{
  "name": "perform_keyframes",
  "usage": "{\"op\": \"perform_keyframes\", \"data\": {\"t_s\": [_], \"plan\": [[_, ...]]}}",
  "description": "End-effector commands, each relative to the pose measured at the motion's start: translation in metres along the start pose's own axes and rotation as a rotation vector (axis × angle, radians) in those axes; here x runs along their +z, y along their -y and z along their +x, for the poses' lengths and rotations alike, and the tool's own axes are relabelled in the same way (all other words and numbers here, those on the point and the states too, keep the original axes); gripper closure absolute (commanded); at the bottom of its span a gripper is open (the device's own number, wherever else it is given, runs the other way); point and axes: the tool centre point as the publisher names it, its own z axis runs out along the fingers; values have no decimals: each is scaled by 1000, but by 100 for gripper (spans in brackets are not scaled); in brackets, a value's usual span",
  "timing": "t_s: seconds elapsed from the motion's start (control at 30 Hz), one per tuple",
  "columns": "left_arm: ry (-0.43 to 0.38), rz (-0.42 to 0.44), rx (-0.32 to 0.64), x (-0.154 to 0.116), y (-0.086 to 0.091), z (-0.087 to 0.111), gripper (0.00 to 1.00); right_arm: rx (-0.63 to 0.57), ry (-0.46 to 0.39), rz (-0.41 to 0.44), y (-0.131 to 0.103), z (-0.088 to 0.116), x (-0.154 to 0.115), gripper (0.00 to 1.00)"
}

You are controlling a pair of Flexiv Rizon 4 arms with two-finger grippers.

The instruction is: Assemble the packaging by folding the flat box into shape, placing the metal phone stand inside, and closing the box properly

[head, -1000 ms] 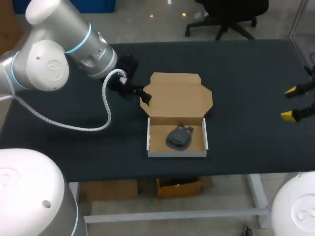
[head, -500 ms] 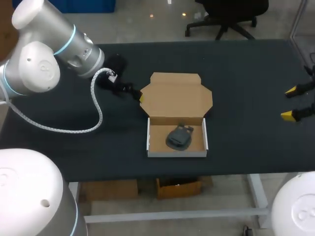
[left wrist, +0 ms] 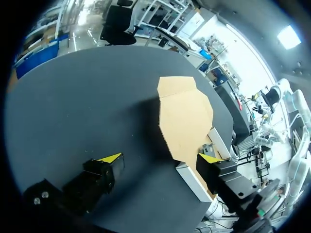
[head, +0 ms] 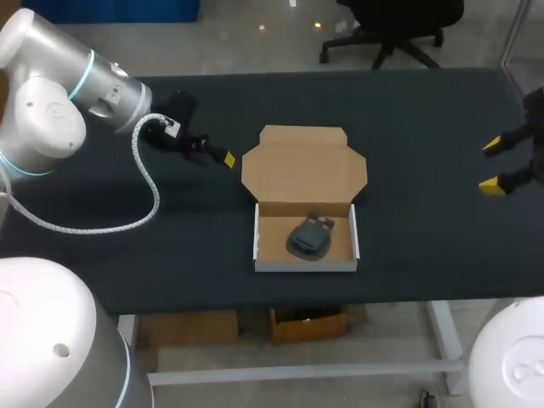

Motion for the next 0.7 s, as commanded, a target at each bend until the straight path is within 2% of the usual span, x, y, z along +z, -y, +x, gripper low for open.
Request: {"op": "perform_keyframes", "data": {"t_s": [0.03, 0.17, 0.3, 0.33, 0.37, 0.53, 0.7], "plan": [[-71, 7, -2, 10, 4, -8, 0, 4, -60, 29, -7, -13, 4, 0], [-92, 10, -16, 18, 9, -9, 0, 0, -70, 48, -11, -19, 5, 0], [-147, 22, -31, 23, 11, -10, 0, -4, -75, 71, -13, -24, 5, 0], [-150, 24, -32, 25, 12, -9, 2, -6, -77, 76, -14, -25, 5, 0], [-159, 25, -29, 26, 12, -8, 11, -8, -78, 77, -16, -26, 6, 0], [-188, 34, -20, 33, 12, -5, 22, -27, -93, 101, -24, -32, 8, 0], [-244, 49, -22, 40, 12, -6, 17, -45, -105, 113, -33, -36, 10, 0]]}}
